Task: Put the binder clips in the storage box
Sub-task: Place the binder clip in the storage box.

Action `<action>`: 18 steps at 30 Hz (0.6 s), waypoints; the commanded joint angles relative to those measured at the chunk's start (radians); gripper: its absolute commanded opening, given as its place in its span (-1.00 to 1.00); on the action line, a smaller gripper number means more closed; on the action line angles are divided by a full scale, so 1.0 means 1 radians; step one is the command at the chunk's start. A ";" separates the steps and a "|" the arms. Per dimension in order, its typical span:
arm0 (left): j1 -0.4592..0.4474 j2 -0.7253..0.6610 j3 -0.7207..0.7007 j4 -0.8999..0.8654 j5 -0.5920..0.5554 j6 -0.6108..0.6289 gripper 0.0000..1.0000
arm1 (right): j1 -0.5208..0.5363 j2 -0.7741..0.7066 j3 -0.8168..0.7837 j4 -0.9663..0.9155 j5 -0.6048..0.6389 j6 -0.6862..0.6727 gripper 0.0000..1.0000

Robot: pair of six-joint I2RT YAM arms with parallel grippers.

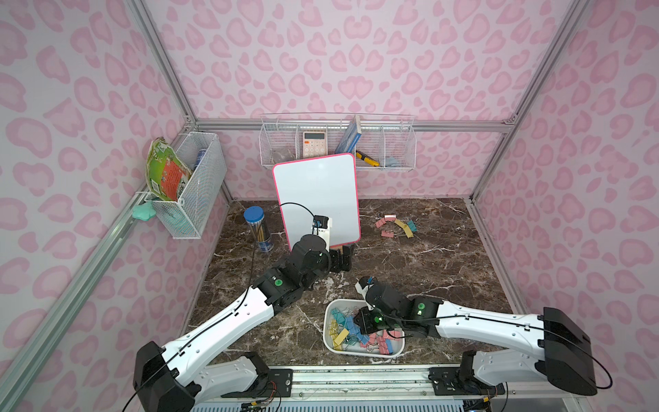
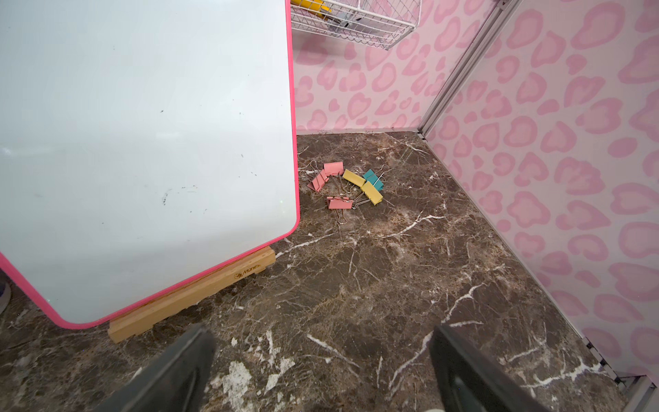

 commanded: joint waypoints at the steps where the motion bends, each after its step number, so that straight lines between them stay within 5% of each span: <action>1: 0.000 -0.008 0.001 -0.013 -0.013 0.006 0.99 | 0.003 -0.002 0.033 -0.013 0.048 -0.043 -0.45; 3: 0.001 -0.009 0.001 -0.007 -0.005 0.018 0.98 | -0.006 -0.028 0.062 -0.011 0.075 -0.045 -0.15; 6: 0.000 -0.002 0.009 -0.002 0.028 0.043 0.98 | -0.082 -0.089 0.069 0.046 0.127 -0.073 -0.01; 11: 0.000 0.000 0.022 -0.011 0.074 0.049 0.98 | -0.432 -0.128 0.094 0.084 0.121 -0.170 0.00; 15: 0.000 -0.008 0.023 -0.025 0.100 0.041 0.98 | -0.762 0.043 0.223 0.091 0.033 -0.217 0.00; 18: 0.000 -0.016 0.023 -0.041 0.119 0.032 0.98 | -0.868 0.261 0.400 0.070 -0.030 -0.232 -0.01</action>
